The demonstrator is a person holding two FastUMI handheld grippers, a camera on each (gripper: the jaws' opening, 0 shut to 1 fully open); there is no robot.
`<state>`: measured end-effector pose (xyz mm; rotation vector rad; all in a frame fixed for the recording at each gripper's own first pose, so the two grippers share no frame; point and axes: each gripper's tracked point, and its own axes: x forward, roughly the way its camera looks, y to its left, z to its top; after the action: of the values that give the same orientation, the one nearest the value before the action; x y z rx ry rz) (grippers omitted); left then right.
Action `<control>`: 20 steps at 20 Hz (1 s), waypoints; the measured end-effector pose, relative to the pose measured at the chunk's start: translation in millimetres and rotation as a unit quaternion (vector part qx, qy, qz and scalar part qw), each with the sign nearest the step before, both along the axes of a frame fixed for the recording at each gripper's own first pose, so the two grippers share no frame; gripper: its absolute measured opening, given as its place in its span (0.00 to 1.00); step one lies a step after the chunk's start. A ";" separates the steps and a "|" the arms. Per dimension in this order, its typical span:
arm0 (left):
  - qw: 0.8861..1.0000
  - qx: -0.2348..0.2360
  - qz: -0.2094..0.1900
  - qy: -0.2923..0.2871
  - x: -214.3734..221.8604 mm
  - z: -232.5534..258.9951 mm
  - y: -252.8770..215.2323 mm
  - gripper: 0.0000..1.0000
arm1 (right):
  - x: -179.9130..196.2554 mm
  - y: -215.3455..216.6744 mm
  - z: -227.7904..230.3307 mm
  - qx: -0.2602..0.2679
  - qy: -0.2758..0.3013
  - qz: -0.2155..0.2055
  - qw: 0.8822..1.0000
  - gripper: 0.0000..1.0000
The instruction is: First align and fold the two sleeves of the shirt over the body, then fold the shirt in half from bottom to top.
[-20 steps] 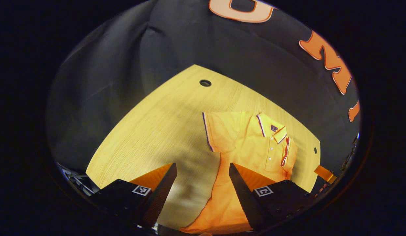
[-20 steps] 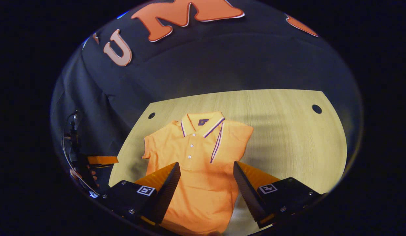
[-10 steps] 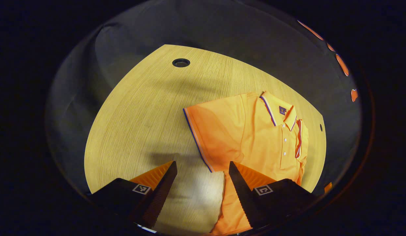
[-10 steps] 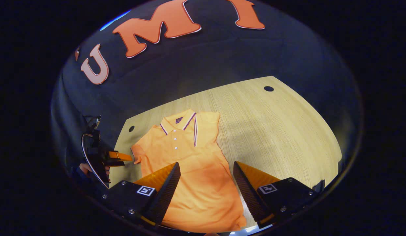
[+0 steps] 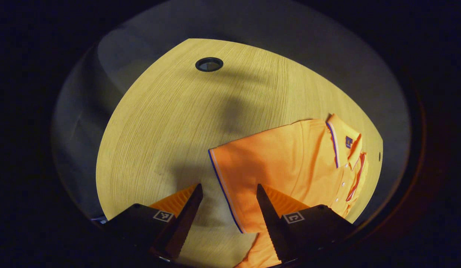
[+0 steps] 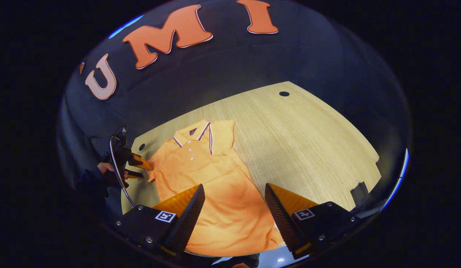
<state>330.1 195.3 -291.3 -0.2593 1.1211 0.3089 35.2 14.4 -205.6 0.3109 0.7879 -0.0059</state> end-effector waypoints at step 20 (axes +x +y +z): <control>0.975 0.025 -0.195 -0.108 51.0 61.2 -118.1 0.07 | -78.5 -48.2 -13.4 0.021 0.015 -0.078 0.997 0.99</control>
<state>381.0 77.2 -230.1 -0.0231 0.9230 -0.0402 -43.3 -33.7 -219.0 0.4113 0.7922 -0.1405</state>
